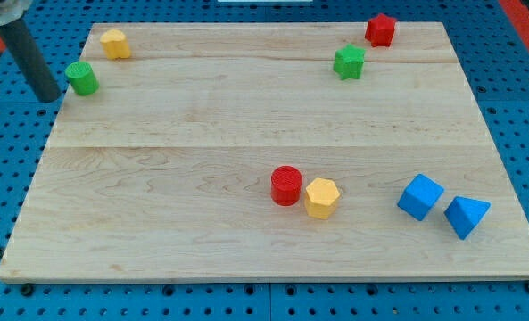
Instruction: Slide yellow hexagon along with red circle towards center left
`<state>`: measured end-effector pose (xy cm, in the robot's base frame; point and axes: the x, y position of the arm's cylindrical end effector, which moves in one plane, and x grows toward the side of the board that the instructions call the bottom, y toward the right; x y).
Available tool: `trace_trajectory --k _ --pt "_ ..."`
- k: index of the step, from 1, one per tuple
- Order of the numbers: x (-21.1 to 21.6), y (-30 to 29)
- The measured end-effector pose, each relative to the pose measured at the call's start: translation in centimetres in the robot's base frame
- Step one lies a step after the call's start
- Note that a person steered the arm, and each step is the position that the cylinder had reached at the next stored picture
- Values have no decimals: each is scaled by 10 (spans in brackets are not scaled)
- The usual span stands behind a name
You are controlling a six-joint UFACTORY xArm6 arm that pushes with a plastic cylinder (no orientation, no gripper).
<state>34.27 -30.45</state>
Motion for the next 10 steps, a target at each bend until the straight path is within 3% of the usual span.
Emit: trace_trajectory --k 2,3,4,6,7,8,9,10 --pt "-19 56" --pt "-32 46" --pt "7 81" --pt "122 303" --pt "124 370" --pt "183 412" --pt "197 375" --pt "158 275"
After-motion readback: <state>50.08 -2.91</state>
